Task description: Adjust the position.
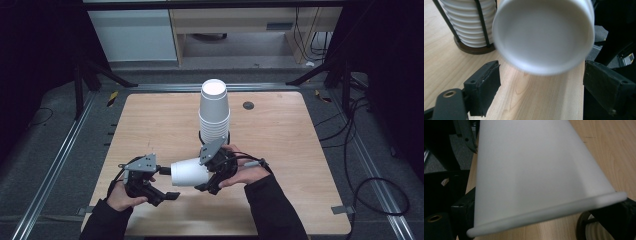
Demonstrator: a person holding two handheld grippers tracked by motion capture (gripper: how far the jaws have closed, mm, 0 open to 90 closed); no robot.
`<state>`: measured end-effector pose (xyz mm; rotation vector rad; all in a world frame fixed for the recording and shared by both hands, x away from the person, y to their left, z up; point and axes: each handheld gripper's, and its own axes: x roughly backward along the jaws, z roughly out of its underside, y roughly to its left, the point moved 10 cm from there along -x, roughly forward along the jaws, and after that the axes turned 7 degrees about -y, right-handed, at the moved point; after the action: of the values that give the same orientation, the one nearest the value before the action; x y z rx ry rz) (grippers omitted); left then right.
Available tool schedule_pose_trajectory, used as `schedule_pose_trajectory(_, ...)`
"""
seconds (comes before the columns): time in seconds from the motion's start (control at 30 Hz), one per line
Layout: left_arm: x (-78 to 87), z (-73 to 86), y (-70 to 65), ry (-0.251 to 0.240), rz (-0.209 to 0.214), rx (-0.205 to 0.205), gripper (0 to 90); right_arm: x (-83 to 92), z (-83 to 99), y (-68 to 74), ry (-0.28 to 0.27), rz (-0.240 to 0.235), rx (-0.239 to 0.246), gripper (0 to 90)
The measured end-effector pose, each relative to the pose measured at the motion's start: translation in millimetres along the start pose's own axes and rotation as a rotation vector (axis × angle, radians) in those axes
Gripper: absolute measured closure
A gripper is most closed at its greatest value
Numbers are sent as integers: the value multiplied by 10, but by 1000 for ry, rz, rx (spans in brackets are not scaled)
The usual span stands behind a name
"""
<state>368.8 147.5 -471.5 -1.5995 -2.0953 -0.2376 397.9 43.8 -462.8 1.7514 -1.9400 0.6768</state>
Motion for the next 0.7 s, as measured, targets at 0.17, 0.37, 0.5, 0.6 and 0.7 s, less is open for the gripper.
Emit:
schedule_pose_trajectory(0.17,-21,26,-6,20,7,1,133,-163,61,53,73,-21,36,76)
schedule_pose_trajectory(0.37,-44,82,11,51,9,12,153,-288,82,103,122,-40,64,75)
schedule_pose_trajectory(0.5,-52,100,12,65,7,14,184,-359,74,134,137,-51,77,74)
schedule_pose_trajectory(0.6,-48,112,15,71,5,16,192,-384,55,137,143,-50,88,74)
schedule_pose_trajectory(0.7,-44,111,15,70,4,16,197,-391,52,139,143,-56,85,75)
